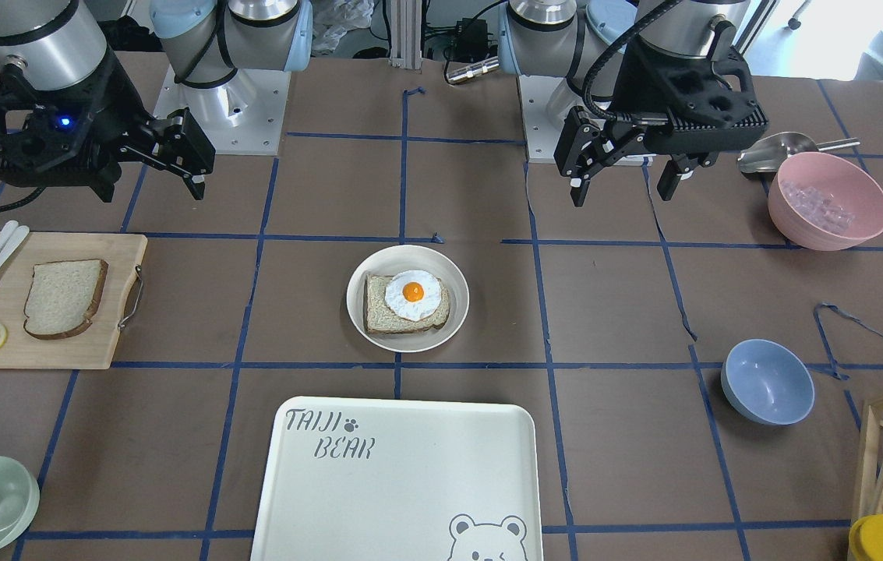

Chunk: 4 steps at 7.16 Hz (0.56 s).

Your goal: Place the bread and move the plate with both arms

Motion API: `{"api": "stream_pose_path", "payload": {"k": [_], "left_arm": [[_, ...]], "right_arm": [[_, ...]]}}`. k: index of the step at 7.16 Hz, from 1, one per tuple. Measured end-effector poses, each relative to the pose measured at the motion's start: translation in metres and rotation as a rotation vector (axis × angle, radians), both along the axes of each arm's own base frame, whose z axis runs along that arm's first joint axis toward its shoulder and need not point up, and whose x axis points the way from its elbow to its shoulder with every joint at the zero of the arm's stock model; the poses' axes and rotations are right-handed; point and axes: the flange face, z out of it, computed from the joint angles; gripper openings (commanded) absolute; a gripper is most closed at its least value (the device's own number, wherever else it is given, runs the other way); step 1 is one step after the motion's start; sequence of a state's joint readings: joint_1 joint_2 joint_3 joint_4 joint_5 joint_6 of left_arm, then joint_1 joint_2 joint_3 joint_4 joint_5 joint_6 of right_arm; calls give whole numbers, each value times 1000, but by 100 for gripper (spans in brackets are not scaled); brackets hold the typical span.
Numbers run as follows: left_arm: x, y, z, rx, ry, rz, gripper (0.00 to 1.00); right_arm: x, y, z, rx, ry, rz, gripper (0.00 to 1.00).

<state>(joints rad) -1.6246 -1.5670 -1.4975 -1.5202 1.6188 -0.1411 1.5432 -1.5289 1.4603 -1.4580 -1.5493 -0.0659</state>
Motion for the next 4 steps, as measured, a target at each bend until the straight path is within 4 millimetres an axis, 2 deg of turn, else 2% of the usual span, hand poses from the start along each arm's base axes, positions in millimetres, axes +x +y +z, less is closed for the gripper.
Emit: {"api": "stream_pose_path", "payload": {"k": [4], "left_arm": [[0,0,-1,1,0,0,100]], "right_arm": [[-2,-5,-7,9,0,5,100]]}}
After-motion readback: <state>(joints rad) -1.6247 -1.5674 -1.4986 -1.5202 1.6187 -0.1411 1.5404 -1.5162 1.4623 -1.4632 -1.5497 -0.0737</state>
